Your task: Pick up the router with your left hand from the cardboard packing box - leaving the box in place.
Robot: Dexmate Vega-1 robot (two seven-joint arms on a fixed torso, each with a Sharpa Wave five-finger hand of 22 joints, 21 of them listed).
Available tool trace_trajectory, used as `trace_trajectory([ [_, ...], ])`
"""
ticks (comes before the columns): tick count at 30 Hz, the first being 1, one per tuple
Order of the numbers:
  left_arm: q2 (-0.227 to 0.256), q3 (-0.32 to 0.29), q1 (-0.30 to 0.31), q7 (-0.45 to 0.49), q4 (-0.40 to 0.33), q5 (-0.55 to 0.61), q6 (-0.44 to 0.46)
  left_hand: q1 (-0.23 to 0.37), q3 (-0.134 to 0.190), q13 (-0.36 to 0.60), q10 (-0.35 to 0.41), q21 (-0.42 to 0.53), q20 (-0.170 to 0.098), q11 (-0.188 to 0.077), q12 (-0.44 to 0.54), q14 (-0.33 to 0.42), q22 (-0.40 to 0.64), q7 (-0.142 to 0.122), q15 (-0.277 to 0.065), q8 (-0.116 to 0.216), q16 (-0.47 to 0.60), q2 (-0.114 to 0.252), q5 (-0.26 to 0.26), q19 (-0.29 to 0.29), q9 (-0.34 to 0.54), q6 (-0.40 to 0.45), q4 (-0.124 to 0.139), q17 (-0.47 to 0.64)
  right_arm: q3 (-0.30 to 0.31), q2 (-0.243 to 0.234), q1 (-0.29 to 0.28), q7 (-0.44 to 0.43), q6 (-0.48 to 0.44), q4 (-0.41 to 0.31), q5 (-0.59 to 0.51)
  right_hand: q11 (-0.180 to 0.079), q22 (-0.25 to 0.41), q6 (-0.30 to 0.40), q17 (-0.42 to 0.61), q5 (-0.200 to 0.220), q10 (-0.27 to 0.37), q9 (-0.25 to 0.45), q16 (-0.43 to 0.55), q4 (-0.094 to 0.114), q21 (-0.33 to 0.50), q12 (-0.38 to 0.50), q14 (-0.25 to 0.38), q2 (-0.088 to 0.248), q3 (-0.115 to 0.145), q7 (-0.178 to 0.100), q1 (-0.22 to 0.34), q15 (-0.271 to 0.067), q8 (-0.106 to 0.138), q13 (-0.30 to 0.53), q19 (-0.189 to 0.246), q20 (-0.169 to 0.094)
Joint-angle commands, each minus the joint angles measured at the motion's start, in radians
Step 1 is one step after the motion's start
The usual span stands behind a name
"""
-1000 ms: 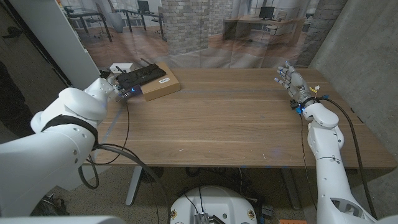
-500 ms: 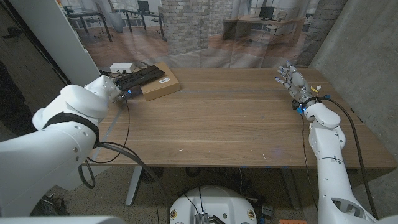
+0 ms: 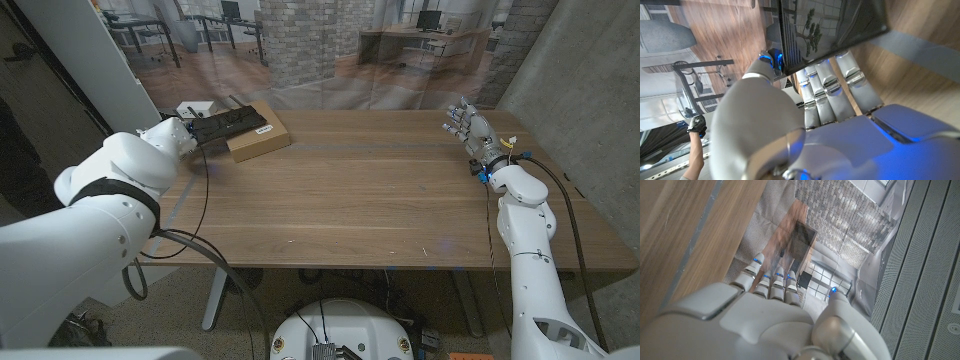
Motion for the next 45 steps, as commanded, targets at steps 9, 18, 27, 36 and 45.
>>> trace_trajectory([
  [9, -0.054, 0.120, 0.092, 0.153, -0.148, -0.176, -0.112, 0.275, 0.064, 0.008, 0.033, 0.051, -0.022, 0.007, -0.016, 0.090, 0.011, 0.032, -0.044, 0.167, 0.004, 0.234, 0.005, -0.006, 0.334, 0.030, -0.052, 0.040, -0.003, -0.003, 0.004, 0.000, 0.002, 0.008, -0.002, 0.000, 0.003, 0.006, 0.003, 0.004, 0.009, 0.002, 0.004, 0.002, 0.003, 0.000, 0.010, 0.001, -0.004, 0.001, -0.005, 0.000, 0.003, 0.004, 0.012, -0.001],
  [18, -0.072, 0.190, 0.191, 0.123, -0.336, -0.250, -0.068, 0.289, 0.065, 0.024, 0.038, 0.091, -0.029, 0.022, -0.020, 0.103, 0.013, 0.023, -0.042, 0.221, -0.004, 0.235, 0.004, -0.012, 0.423, -0.006, -0.049, 0.064, -0.003, 0.001, -0.002, -0.001, 0.004, 0.004, -0.002, 0.000, 0.003, 0.006, 0.003, 0.004, 0.011, 0.002, 0.002, 0.002, 0.003, 0.000, 0.009, 0.001, -0.004, 0.001, -0.005, 0.000, 0.002, 0.004, 0.012, -0.002],
  [27, -0.084, 0.230, 0.240, 0.103, -0.443, -0.278, -0.067, 0.292, 0.064, 0.035, 0.042, 0.113, -0.032, 0.025, -0.021, 0.112, 0.013, 0.018, -0.042, 0.219, -0.008, 0.234, 0.006, -0.014, 0.409, -0.002, -0.046, 0.076, -0.004, 0.005, -0.007, -0.002, 0.008, -0.004, -0.002, 0.001, 0.003, 0.006, 0.003, 0.004, 0.010, 0.002, 0.002, 0.003, 0.002, -0.002, 0.009, 0.001, -0.005, 0.002, -0.006, 0.000, 0.001, 0.004, 0.012, -0.004],
  [36, -0.087, 0.261, 0.266, 0.093, -0.497, -0.276, -0.084, 0.292, 0.064, 0.046, 0.043, 0.133, -0.036, 0.023, -0.023, 0.118, 0.011, 0.017, -0.043, 0.220, -0.015, 0.231, 0.009, -0.019, 0.400, 0.003, -0.045, 0.086, -0.002, 0.011, -0.015, -0.004, 0.015, -0.012, 0.000, 0.000, 0.003, 0.006, 0.003, 0.005, 0.010, 0.002, 0.001, 0.003, 0.001, -0.003, 0.010, 0.001, -0.005, 0.002, -0.007, -0.001, 0.001, 0.004, 0.011, -0.004],
  [45, -0.091, 0.279, 0.283, 0.094, -0.553, -0.264, -0.063, 0.290, 0.064, 0.053, 0.046, 0.155, -0.038, 0.021, -0.027, 0.124, 0.009, 0.015, -0.043, 0.224, -0.022, 0.230, 0.012, -0.024, 0.395, 0.004, -0.043, 0.095, 0.004, 0.019, -0.023, -0.002, 0.025, -0.018, 0.006, 0.002, 0.003, 0.005, 0.003, 0.005, 0.011, 0.002, 0.001, 0.003, 0.001, -0.003, 0.010, 0.001, -0.005, 0.001, -0.008, -0.001, 0.000, 0.004, 0.013, -0.006],
])
